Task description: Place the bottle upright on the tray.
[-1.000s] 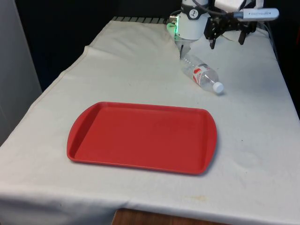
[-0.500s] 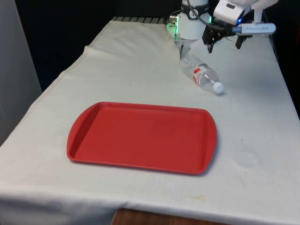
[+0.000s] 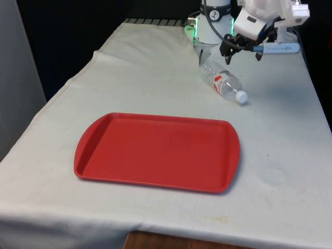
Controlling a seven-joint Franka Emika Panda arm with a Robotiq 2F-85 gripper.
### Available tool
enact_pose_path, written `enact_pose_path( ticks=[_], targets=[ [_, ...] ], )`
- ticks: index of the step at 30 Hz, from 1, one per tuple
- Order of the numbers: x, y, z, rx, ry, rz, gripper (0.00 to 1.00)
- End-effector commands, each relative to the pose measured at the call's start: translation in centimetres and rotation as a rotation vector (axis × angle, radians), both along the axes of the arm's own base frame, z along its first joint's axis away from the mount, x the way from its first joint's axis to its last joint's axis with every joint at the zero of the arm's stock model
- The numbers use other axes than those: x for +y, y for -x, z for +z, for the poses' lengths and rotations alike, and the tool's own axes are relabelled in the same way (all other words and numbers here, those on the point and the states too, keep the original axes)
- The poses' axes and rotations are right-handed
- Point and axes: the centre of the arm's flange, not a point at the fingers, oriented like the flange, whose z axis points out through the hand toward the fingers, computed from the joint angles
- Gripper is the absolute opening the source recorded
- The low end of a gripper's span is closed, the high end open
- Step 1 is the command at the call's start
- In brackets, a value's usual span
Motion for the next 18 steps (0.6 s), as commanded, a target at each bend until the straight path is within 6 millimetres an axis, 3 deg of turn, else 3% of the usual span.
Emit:
enact_pose_path(
  ticks=[1, 18],
  targets=[
    [-0.1, 0.0, -0.4, 0.007, 0.011, 0.000, 1.00],
    [-0.8, -0.3, -2.9, 0.069, 0.061, 0.000, 1.00]
  ],
)
